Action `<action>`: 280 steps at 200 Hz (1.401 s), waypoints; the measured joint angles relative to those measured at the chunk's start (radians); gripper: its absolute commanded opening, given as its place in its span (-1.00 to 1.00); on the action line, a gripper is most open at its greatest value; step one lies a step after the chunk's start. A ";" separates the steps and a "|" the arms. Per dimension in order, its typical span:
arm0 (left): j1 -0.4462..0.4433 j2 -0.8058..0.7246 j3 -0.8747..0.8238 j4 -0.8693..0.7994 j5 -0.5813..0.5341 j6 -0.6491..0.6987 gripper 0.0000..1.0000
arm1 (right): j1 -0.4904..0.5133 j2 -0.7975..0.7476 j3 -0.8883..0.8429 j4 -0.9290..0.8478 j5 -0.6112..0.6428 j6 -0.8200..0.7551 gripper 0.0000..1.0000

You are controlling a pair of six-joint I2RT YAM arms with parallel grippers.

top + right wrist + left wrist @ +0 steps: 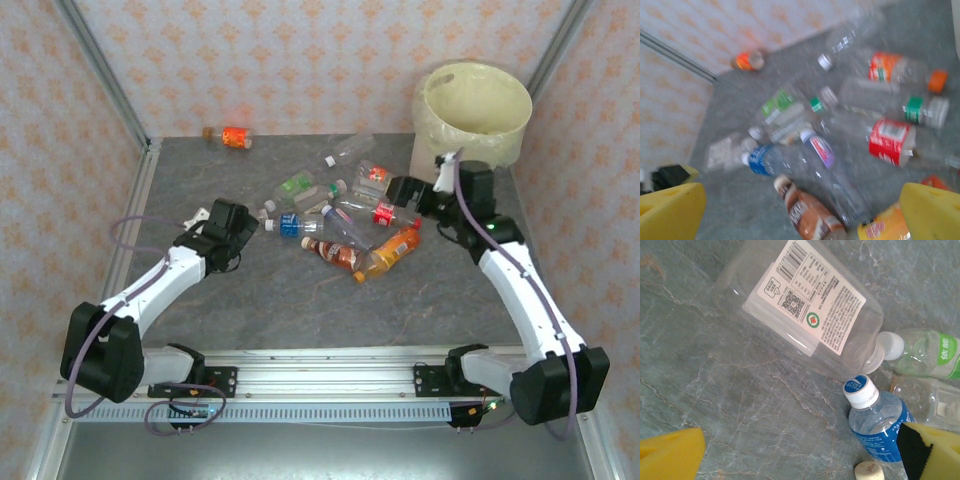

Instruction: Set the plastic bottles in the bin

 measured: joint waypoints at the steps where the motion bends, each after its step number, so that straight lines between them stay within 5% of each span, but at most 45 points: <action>1: 0.000 0.002 0.000 0.001 0.003 -0.001 1.00 | 0.005 0.002 -0.003 -0.004 0.012 0.008 0.99; 43: 0.000 0.023 0.000 0.026 0.049 -0.010 1.00 | 0.039 0.027 -0.151 -0.053 0.235 0.298 0.98; 92: 0.000 0.027 0.000 0.076 0.103 0.022 1.00 | 0.039 0.159 -0.206 -0.038 0.286 0.499 0.98; 165: 0.000 0.027 -0.004 0.098 0.143 0.080 1.00 | 0.074 0.333 -0.206 0.050 0.309 0.629 1.00; 280: 0.000 0.027 -0.004 0.098 0.143 0.089 1.00 | 0.093 0.451 -0.231 0.178 0.394 0.725 0.54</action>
